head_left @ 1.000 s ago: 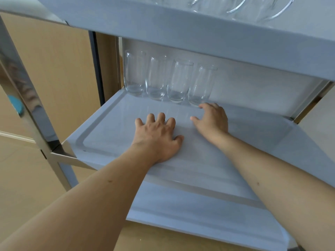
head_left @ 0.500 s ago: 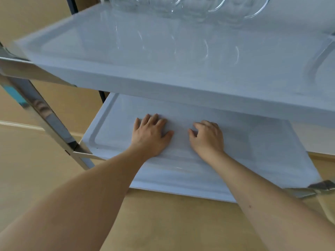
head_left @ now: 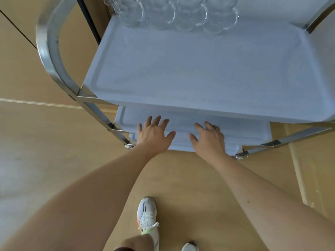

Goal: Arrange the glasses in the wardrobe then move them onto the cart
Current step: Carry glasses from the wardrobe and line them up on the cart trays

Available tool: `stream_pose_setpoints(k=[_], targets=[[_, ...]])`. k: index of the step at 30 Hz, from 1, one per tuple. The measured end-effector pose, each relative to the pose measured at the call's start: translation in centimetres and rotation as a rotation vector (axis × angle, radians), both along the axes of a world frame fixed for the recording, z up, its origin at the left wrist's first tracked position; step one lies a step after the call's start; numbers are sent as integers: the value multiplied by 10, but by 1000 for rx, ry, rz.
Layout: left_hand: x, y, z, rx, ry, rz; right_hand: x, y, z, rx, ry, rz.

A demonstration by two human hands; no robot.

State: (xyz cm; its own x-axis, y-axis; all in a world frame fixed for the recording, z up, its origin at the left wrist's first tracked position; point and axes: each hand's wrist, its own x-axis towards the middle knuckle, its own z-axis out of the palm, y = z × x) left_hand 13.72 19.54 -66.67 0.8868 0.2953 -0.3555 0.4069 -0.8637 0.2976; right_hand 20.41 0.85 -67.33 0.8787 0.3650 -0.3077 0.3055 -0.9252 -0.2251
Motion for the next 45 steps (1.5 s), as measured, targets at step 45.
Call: stream_pose_setpoints(k=[45], targets=[[105,-414,433,-66,-454,-1182,-102,-362,420,89,-378,-1105]])
